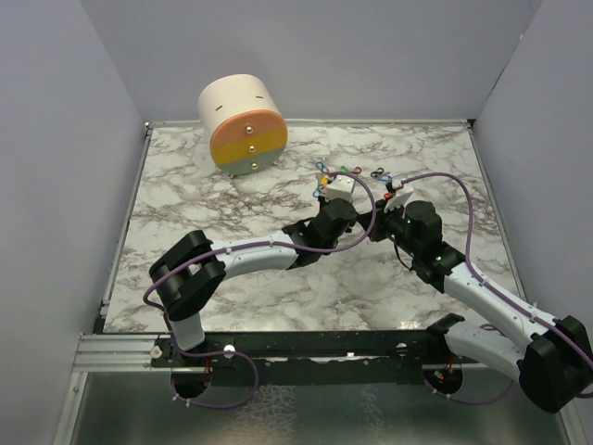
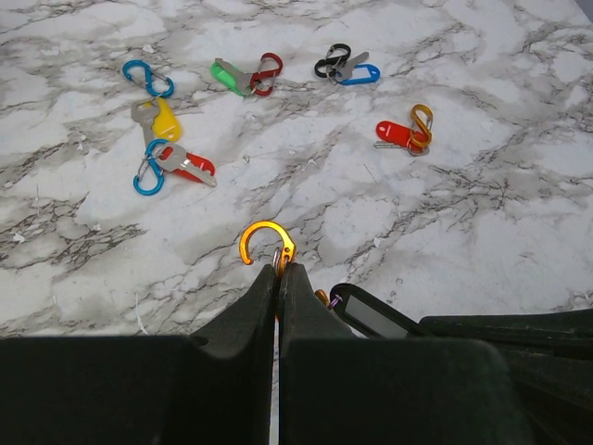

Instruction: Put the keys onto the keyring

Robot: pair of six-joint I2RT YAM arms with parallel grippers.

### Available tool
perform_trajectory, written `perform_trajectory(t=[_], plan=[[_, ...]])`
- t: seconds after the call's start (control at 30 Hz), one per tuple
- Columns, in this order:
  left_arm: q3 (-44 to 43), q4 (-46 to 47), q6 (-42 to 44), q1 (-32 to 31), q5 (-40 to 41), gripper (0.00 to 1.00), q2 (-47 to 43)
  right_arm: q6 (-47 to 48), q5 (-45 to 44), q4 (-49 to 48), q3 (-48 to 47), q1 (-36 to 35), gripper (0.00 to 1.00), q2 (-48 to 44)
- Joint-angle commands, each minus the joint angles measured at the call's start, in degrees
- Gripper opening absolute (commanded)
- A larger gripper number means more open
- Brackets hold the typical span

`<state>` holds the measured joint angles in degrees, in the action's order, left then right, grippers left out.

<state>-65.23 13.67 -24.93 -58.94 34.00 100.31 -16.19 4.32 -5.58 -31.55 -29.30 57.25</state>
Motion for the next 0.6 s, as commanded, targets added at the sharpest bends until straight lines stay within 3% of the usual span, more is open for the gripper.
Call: perform_trajectory(t=[0.0,0.57], plan=[[0.44,1.64,0.11,0.46,1.75,0.0,-1.19,0.67,1.2,-0.22,-0.64,-0.34,0.01,-0.91],[1.87,2.07,-0.61,1.39,2.01,0.0,-2.3,0.68,0.96,0.01,-0.47,-0.49,0.01,-1.3]])
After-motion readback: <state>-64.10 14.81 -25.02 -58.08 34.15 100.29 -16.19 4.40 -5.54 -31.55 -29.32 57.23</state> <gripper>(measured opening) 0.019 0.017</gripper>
